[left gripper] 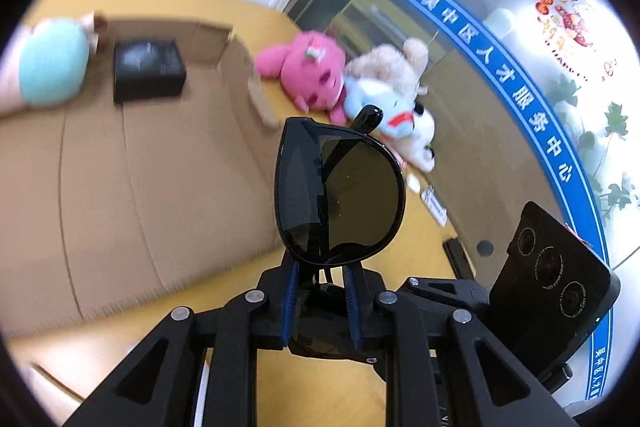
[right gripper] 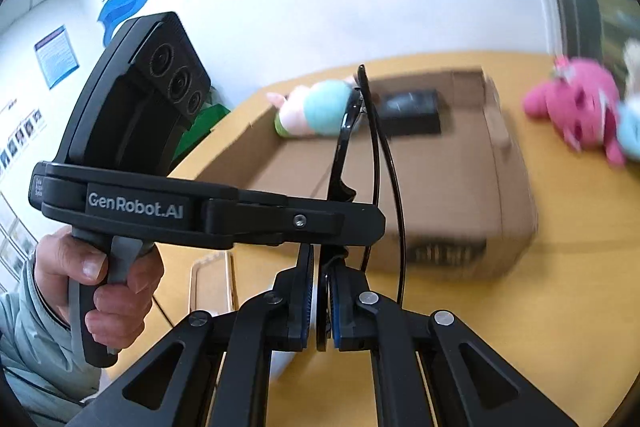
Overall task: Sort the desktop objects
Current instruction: 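Lift the sunglasses with both grippers and carry them over the cardboard box, then lower the sunglasses into the box and open both grippers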
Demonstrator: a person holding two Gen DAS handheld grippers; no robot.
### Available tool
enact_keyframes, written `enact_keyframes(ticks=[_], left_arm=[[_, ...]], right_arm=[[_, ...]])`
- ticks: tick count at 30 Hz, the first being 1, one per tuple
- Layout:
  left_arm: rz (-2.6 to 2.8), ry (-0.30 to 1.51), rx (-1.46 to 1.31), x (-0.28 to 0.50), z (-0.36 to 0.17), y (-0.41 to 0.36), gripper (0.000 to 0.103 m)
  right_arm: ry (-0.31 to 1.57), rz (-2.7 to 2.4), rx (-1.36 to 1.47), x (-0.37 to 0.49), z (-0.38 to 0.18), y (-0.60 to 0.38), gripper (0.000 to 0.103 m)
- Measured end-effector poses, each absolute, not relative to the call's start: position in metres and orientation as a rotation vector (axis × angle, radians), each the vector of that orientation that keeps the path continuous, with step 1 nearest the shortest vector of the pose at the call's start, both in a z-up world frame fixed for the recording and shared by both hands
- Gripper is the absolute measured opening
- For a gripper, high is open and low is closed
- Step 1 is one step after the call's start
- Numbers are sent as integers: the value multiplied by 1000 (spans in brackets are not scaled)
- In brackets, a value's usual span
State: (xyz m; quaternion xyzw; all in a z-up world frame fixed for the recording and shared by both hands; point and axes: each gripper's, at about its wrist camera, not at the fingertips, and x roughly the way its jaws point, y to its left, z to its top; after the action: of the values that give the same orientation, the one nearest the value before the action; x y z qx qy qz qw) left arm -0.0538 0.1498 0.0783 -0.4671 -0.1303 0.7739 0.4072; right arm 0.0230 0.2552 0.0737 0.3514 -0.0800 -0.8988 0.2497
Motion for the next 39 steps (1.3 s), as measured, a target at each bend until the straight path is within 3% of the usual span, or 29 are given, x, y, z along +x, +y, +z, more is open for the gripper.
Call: enact_keyframes(ticks=[6,12,29,39], left_arm=[[1985,-291,-1108,-91,114,143,20],[1979,-312,-1130,-147,117,145,20],[1643,-659,-1576,-264,-47,188,20],[1603,-691,-1660,-271,-70,202,22]], right_arm=[[-128,-2467,899,-24,112,251,6],[-65,-2466,924,-85,128,254,6],[-85,-2347,1533,-223,8,280,7],[-54,-2324,1744,-238,-6,284,13]])
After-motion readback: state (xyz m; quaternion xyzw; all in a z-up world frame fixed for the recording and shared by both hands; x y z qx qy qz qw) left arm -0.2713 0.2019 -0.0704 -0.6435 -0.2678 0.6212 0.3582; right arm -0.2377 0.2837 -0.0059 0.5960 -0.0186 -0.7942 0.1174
